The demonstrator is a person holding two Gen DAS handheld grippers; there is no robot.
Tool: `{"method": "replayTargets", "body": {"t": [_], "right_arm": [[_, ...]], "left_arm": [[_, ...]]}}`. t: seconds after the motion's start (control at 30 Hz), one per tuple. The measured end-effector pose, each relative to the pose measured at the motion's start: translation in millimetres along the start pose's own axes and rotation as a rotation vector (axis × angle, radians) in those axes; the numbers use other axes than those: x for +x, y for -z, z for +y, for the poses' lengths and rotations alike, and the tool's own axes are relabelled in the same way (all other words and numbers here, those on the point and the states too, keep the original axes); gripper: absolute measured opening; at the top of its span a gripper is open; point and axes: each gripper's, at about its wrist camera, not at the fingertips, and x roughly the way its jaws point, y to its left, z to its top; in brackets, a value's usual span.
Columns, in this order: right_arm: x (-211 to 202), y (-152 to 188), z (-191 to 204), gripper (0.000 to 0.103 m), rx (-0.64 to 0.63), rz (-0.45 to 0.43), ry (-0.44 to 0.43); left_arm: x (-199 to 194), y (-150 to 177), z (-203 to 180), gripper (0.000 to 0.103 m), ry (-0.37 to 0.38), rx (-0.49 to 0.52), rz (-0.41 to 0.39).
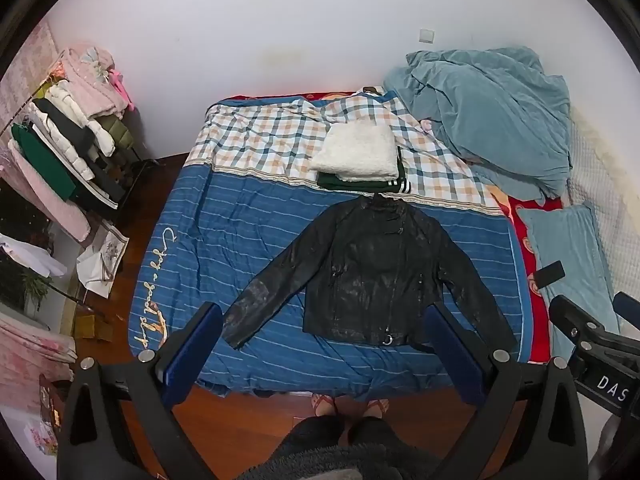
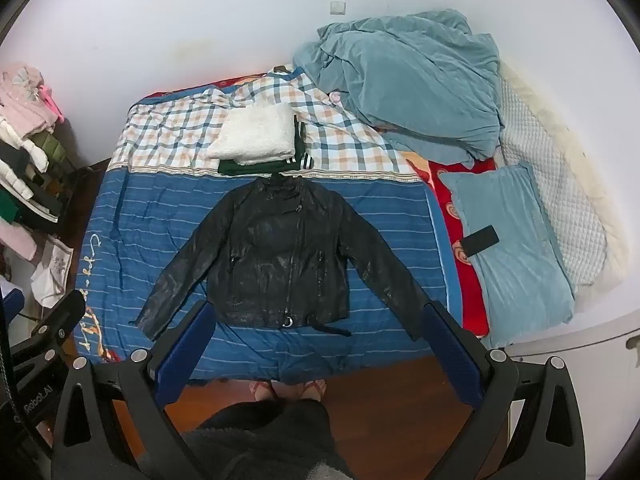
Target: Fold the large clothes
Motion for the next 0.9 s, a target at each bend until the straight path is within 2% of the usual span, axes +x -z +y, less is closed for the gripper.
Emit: {"method": "replayTargets", "body": {"t": [0.27,0.9], "right_arm": [[-0.8,-1.1,-0.1,0.103,-0.004,0.001,-0.002],[10.5,-1.4,-3.6,0.103,-0.020,0.032,0.005]], "left_arm": [[7.5,0.2,3.6,0.103,0.018,0.010,0.046],[6.8,-6.3,-0.2,0.103,0.014,0.024,0.047]]}}
